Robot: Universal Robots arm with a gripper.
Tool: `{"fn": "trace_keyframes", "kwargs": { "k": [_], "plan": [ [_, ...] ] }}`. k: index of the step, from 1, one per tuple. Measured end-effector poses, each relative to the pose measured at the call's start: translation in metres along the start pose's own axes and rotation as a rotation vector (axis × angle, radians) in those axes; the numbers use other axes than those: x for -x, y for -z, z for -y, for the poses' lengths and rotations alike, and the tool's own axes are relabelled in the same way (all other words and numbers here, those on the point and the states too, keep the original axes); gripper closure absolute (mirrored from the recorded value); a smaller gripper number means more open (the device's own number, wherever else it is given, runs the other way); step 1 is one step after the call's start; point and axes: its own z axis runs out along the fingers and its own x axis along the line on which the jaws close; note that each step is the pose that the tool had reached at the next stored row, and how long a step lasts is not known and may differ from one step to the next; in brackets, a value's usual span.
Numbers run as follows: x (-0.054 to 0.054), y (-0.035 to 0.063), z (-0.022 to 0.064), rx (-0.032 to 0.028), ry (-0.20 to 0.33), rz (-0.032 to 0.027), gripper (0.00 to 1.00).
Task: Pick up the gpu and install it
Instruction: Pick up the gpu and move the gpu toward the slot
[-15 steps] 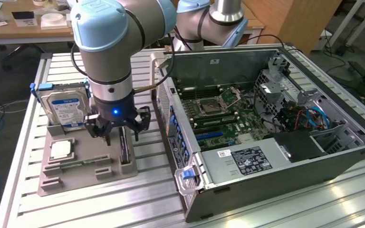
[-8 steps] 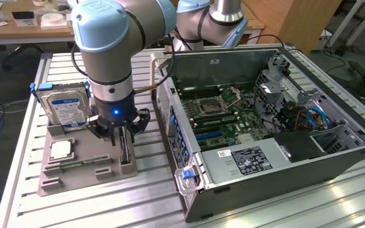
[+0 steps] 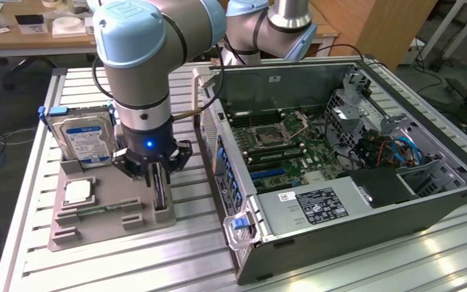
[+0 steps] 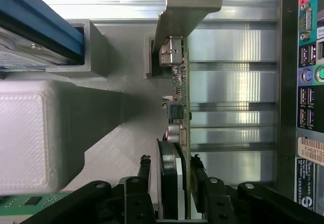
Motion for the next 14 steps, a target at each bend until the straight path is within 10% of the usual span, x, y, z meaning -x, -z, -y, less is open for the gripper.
{"fn": "trace_keyframes", "kwargs": {
  "k": [14],
  "plan": [
    [0.0002, 0.0, 0.0, 0.0001, 0.0, 0.0, 0.72]
  ]
}}
